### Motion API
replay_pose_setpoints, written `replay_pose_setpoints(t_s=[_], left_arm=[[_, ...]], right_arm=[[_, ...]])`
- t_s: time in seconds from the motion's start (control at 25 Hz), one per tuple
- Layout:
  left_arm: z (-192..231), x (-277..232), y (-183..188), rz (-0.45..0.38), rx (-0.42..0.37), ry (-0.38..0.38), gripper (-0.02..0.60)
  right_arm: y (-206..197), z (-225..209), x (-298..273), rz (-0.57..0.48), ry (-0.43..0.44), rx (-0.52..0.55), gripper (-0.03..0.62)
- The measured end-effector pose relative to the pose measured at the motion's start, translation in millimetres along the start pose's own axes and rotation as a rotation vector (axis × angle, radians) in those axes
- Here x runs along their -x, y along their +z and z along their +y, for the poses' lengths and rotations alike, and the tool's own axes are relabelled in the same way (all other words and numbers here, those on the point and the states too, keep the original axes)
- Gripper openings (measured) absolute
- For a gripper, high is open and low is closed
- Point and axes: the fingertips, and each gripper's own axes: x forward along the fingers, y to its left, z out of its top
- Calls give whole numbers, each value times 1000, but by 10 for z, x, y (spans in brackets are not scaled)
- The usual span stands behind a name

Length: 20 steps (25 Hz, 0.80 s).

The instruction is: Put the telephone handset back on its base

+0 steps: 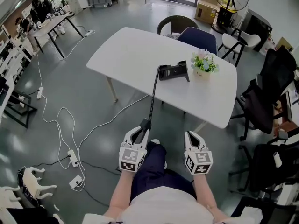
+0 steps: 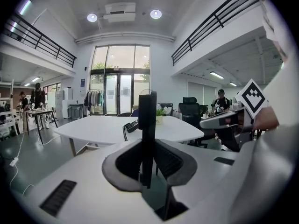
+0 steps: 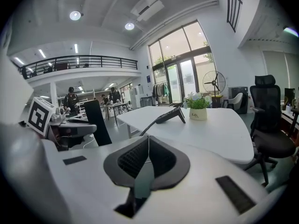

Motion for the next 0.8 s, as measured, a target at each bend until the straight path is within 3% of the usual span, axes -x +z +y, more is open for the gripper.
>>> replay_pose_setpoints(t_s=[0.32, 0.8], left_arm=[[74, -76, 7, 3, 22, 16, 80], [306, -585, 234, 17, 12, -5, 80]], right_arm=[[63, -35, -109, 0, 15, 6, 34], [325, -223, -631, 6, 27, -13, 34]])
